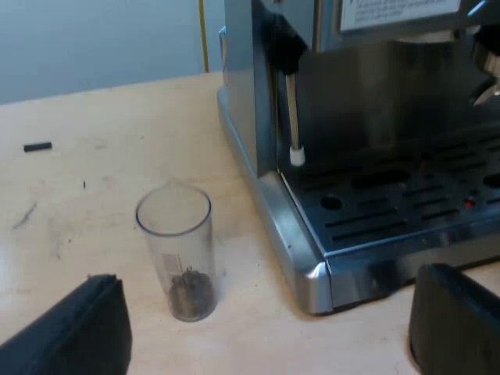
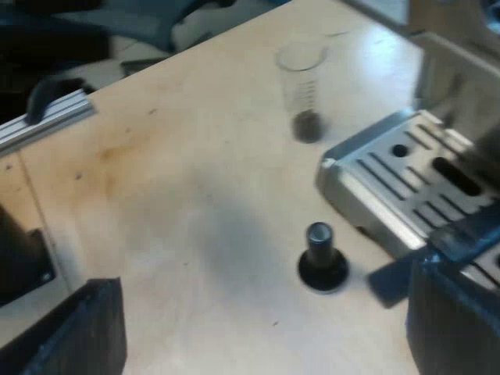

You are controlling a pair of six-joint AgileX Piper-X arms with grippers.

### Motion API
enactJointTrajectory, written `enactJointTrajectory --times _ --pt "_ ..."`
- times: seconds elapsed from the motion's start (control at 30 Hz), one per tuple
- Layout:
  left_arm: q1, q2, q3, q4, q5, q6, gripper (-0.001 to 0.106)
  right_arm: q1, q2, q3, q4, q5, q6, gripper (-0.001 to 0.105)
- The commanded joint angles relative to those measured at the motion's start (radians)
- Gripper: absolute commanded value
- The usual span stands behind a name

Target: Pour the beans into the coffee machine

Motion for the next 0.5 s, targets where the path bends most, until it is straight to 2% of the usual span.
enactJointTrajectory --times 0.03,0.33,0.43,0.5 --pt "-0.005 0.005 0.044 -0.07 -0.004 -0.006 0.093 0.031 0.015 -0.012 -0.016 0.032 -0.012 0.079" --pt "-0.005 0.007 0.193 -0.296 -0.016 -0.078 0.093 0.071 0.039 -0.012 -0.016 0.099 -0.005 0.079" --pt "-0.005 0.013 0.224 -0.36 -0.056 -0.078 0.093 0.071 0.039 -0.012 -0.016 0.112 -0.005 0.079" --pt "-0.005 0.027 0.241 -0.398 -0.057 -0.075 0.093 0.071 0.039 -0.012 -0.016 0.124 0.003 0.079"
